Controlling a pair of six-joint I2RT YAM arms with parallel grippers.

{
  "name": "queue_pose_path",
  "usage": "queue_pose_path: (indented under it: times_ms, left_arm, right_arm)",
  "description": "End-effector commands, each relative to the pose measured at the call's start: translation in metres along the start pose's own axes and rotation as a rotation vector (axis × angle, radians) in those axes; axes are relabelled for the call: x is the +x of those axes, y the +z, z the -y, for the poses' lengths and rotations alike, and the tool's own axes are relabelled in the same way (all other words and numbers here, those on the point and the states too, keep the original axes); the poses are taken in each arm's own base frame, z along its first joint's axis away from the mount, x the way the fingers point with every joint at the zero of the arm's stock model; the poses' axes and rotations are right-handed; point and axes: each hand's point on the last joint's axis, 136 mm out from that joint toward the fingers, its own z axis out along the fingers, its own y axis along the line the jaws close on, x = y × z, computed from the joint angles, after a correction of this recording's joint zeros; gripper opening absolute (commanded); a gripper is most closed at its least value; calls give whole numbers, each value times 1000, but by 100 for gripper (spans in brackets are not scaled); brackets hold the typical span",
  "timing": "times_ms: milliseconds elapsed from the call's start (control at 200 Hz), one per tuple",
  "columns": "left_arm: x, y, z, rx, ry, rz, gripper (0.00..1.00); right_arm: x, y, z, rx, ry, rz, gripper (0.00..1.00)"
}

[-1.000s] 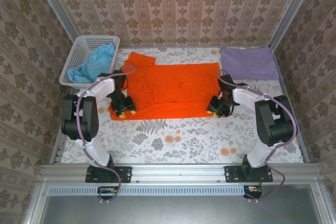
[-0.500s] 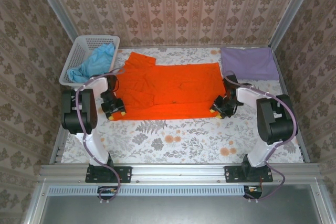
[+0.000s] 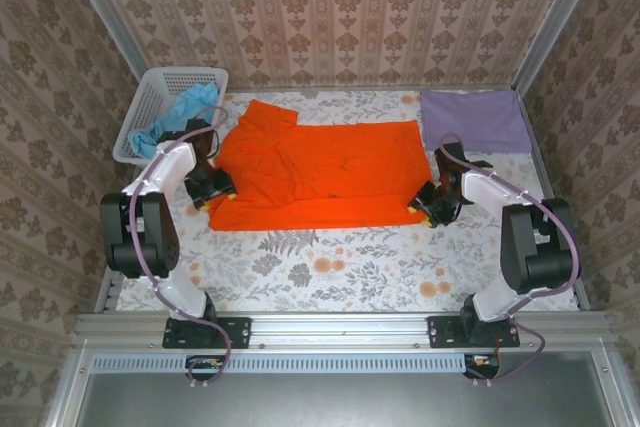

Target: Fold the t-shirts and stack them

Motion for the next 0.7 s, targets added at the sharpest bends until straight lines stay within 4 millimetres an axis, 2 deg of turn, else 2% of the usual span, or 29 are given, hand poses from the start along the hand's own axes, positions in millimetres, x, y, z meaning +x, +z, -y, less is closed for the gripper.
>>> queue_pose_path:
  times_ms: [0,95,205,295,480,575,695]
  left_arm:
    - [12,-11,31,73,21,-13,54]
    - [21,2,58,129,57,-45,46]
    - [30,24,73,144,70,-99,38]
    - [37,47,68,116,53,-144,37]
    - [54,79,39,-2,38,-202,37]
    - [64,86,30,-18,29,-228,37]
    - [74,86,23,-27,28,-242,37]
  right_arm:
    - [3,-10,-16,2,-60,24,38]
    - [8,-1,-26,16,-103,3,34]
    - [12,13,-30,35,-111,-18,30]
    - [12,24,-26,72,-102,-27,28]
    - [21,39,-3,167,-69,-73,27]
    - [29,43,7,187,-51,-101,27]
    - [44,46,17,189,-38,-149,27]
